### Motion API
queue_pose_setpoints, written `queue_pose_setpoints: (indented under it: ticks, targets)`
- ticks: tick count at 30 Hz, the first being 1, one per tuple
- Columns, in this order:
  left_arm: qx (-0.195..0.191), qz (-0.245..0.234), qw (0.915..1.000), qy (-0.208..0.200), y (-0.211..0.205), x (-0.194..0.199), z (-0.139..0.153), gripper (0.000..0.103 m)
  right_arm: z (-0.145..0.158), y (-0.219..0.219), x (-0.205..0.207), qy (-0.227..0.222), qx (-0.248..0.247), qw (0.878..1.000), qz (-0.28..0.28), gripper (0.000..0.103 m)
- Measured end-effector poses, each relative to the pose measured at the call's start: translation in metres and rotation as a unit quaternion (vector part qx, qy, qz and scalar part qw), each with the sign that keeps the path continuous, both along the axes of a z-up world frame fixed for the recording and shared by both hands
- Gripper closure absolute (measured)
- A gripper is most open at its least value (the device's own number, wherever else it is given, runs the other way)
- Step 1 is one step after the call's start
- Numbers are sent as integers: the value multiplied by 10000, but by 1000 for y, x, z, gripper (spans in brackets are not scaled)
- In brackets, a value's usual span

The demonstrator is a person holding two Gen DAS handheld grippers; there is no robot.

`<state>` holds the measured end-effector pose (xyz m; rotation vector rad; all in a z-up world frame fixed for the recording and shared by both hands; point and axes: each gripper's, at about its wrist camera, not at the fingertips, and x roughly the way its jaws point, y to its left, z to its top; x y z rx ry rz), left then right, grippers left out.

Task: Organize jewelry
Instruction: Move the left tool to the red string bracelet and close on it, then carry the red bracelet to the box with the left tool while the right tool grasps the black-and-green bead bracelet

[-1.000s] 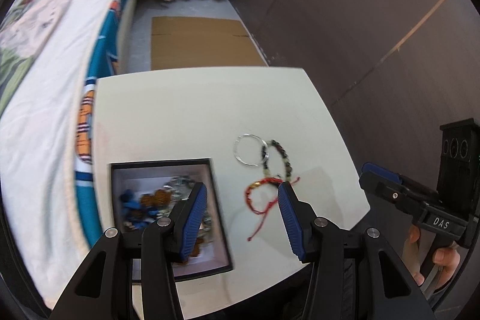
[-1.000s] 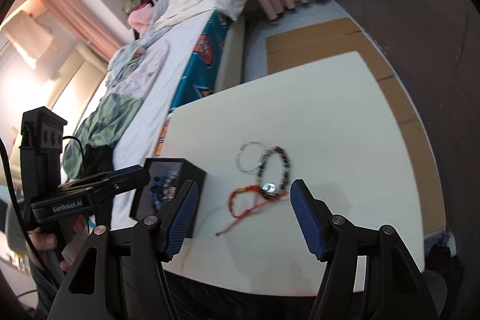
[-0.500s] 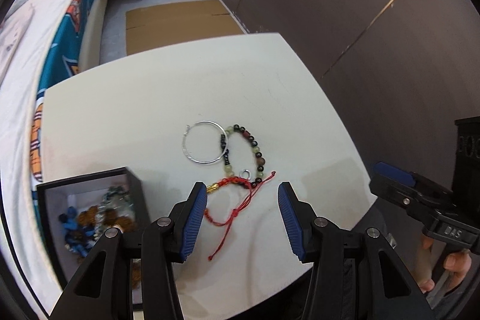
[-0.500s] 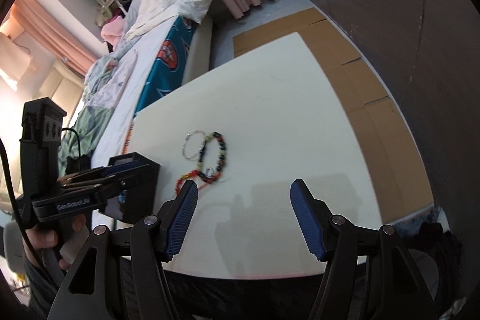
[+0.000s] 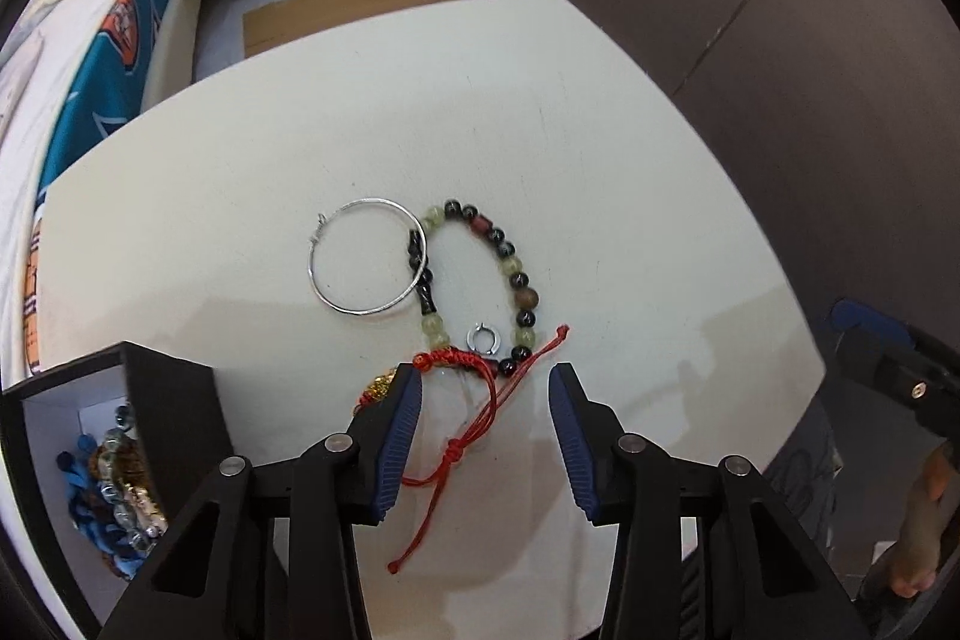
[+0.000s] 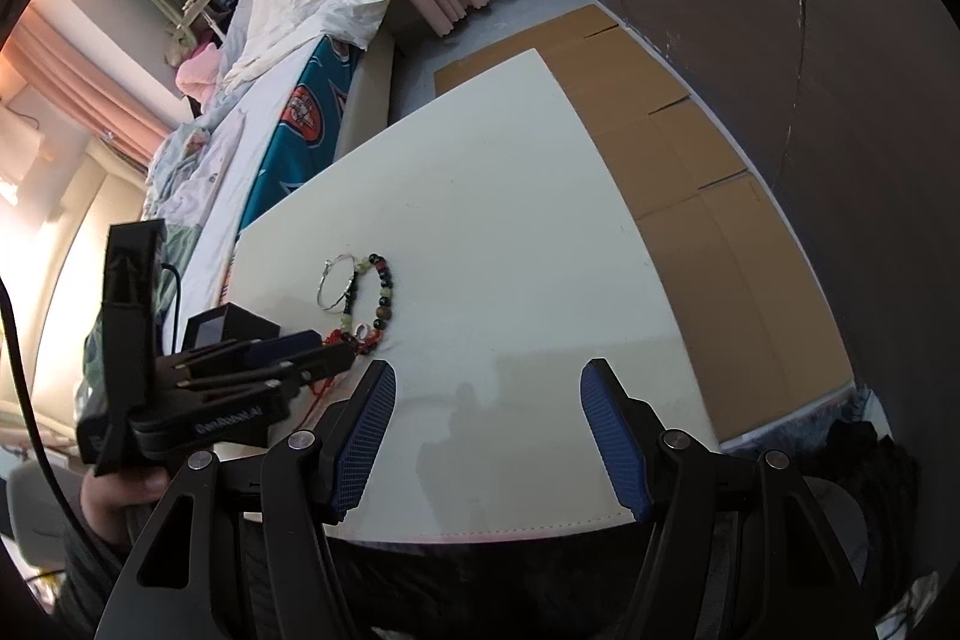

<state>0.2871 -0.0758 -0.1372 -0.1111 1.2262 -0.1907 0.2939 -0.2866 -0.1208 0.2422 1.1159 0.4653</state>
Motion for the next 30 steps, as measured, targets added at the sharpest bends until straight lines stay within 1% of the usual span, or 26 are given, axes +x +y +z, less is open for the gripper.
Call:
queue_pose_setpoints:
  ticks: [1,3,5,8,17,23,26,28,30]
  targets:
    - [79,-18,10000,15,-1,0,-3,81,-1,0,0,13,3,10000,0,38]
    - [93,8,9999,60,0,0,-7,99,-3,2,1,40,8,10000,14,38]
    - [12,28,10000,11,3,-1,-8,100,-5,5,1,56,5,10000,49,38]
    - [35,19,9998,-175,6,-6,0,102,-5,11,1,57,2,9999,131,38]
    - [-74,223,9980,-586,32,-19,35,102,-8,42,8,31,2,9991,434,38]
    - [-142,444,9957,-798,55,-27,56,102,-18,72,22,121,-115,9981,597,39]
    - [-140,540,9945,-891,65,-33,65,102,-23,87,27,115,-281,9970,718,45]
    - [-145,629,9935,-935,74,-37,71,102,-26,98,28,128,-378,9961,782,54]
    - [-155,706,9925,-981,83,-41,77,102,-28,107,31,142,-471,9954,818,56]
